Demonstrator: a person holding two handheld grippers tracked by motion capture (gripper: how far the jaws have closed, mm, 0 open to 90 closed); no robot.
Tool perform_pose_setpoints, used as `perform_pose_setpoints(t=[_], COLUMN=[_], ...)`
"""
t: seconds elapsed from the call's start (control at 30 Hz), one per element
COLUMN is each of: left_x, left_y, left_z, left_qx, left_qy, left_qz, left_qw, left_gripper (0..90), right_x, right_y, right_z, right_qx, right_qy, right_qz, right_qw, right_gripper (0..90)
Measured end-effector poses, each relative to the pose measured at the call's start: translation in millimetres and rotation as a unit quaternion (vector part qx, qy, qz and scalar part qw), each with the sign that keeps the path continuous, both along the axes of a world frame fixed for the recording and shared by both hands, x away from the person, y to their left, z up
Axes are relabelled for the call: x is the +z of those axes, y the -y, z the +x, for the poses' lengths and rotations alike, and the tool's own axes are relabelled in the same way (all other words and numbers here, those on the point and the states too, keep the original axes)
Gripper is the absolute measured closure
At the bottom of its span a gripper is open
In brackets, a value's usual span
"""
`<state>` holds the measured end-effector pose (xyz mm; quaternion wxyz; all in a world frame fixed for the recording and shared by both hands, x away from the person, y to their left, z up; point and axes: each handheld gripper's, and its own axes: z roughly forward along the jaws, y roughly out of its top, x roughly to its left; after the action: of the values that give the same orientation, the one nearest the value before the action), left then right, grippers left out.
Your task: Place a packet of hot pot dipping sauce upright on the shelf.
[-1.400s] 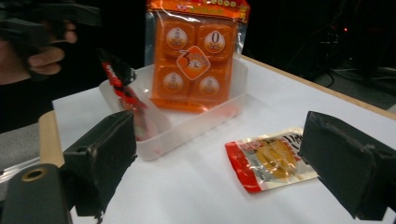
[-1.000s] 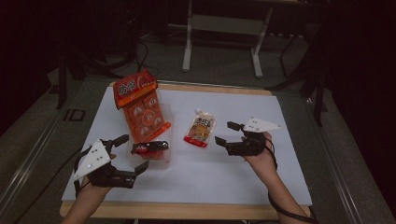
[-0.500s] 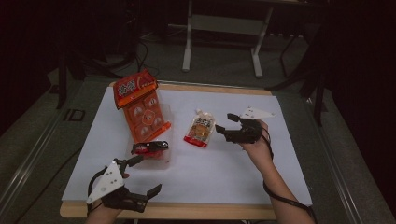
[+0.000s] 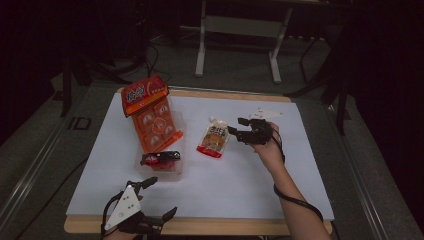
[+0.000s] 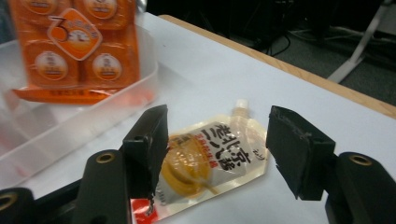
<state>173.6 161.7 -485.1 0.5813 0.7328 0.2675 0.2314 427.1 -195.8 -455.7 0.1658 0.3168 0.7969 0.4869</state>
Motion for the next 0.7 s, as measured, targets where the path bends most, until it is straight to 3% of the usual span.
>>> perform_pose_setpoints(t=[0.23, 0.4, 0.7], left_x=[-3.4, -4.9, -6.0], left_y=[0.4, -0.6, -2.0], left_z=[0.5, 0.2, -3.4], left_qx=[0.001, 0.001, 0.000], left_qy=[0.001, -0.003, -0.006], left_qz=[0.006, 0.005, 0.004], left_qw=[1.0000, 1.0000, 1.0000], left_gripper=[1.7, 1.7, 1.7], right_x=[-16.5, -25.4, -42.7], right_y=[-6.1, -14.6, -19.1], right_z=[17.0, 29.8, 52.3], right_qx=[-0.021, -0.039, -0.060], right_qy=[-0.033, -0.040, -0.055], right_qz=[-0.010, -0.030, -0.043], right_qw=[0.9992, 0.9980, 0.9958], right_gripper=[49.4, 49.8, 56.4])
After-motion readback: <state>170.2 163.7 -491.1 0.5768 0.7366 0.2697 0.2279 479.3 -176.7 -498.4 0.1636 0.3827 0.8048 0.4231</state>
